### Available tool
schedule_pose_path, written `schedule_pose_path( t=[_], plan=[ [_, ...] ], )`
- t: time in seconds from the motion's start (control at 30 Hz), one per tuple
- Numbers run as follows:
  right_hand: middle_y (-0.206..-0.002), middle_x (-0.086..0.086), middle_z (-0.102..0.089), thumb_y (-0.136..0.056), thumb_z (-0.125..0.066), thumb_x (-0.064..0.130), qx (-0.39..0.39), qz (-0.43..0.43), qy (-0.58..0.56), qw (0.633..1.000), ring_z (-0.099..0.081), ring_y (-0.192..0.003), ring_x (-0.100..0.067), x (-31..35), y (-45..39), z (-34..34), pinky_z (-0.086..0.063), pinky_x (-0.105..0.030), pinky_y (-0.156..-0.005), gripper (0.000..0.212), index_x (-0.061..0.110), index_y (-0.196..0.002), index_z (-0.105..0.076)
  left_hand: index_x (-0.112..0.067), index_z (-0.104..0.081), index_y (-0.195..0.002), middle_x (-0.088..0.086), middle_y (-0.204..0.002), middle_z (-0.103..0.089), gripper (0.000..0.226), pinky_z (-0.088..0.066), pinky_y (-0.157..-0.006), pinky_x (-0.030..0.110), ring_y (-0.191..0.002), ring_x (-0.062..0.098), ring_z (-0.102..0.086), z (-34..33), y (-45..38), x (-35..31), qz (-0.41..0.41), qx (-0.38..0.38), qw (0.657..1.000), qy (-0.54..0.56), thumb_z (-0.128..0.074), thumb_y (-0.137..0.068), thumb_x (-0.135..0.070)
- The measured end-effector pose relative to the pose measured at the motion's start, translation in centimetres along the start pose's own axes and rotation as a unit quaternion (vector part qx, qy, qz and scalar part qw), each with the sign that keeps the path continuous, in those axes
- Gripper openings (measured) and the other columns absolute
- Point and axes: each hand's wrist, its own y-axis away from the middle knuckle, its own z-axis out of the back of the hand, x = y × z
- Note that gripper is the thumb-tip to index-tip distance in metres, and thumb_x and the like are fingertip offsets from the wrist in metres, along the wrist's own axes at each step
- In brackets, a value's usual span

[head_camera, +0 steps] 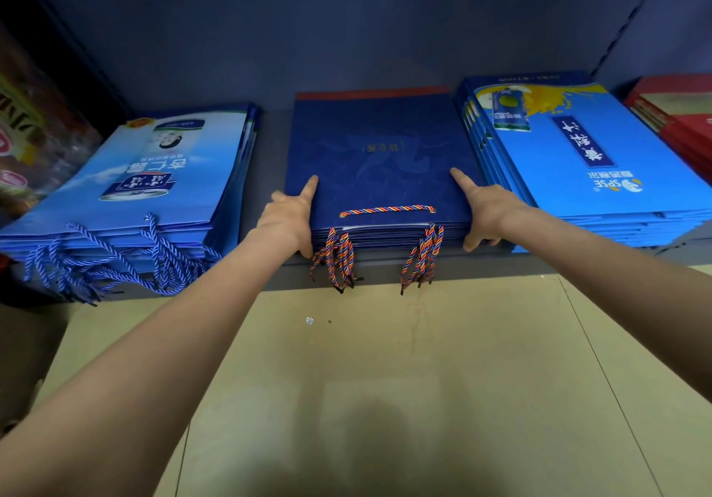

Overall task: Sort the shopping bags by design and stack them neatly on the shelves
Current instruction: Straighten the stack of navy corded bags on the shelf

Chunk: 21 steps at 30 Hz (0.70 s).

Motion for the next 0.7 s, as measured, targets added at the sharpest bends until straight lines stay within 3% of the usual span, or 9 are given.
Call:
schedule_pose_path(
  t=[0.17,0.4,0.57,0.7],
  plan=[
    [-0.129,-0.020,-0.047,-0.071,-0.079,0.003,0.017,-0.019,0.003,1.000,-0.063,-0.069,-0.028,0.7,0.0,0.2,-0.057,-0.038,-0.072,0.128,0.035,-0.146,0.019,-0.032,0.024,-0.146,0.022,-0.134,-0.027,0.129,-0.046,-0.093,0.042,-0.116,0.034,-0.048,-0.4,-0.9,-1.1,0.046,0.043,0.997,-0.050,-0.081,-0.071,-0.016],
    [-0.112,-0.018,-0.059,-0.069,-0.081,0.008,-0.017,-0.006,0.022,1.000,-0.065,-0.087,-0.033,0.1,-0.1,-0.6,-0.055,-0.041,-0.079,0.129,0.030,-0.147,0.020,-0.028,0.023,-0.147,0.022,-0.132,-0.035,0.128,-0.046,-0.090,0.037,-0.114,0.032,-0.050,0.2,-1.0,-0.3,-0.007,0.043,0.995,-0.088,-0.080,-0.072,-0.019],
    [-0.094,-0.011,-0.055,-0.072,-0.077,0.000,-0.006,-0.011,-0.001,1.000,-0.067,-0.064,-0.025,0.0,-0.2,-0.9,-0.058,-0.037,-0.069,0.127,0.035,-0.146,0.021,-0.026,0.022,-0.147,0.020,-0.131,-0.040,0.128,-0.046,-0.090,0.037,-0.117,0.031,-0.049,0.3,-1.1,-0.2,-0.023,0.038,0.993,-0.113,-0.081,-0.071,-0.021],
    [-0.097,-0.012,-0.057,-0.070,-0.079,0.003,-0.002,-0.025,0.024,0.999,-0.067,-0.074,-0.026,0.3,-0.4,-1.0,-0.058,-0.039,-0.074,0.132,0.034,-0.144,0.026,-0.021,0.025,-0.146,0.019,-0.129,-0.044,0.129,-0.047,-0.089,0.035,-0.116,0.028,-0.049,0.0,-1.0,-0.9,-0.010,0.030,0.988,-0.151,-0.081,-0.072,-0.021]
  ],
)
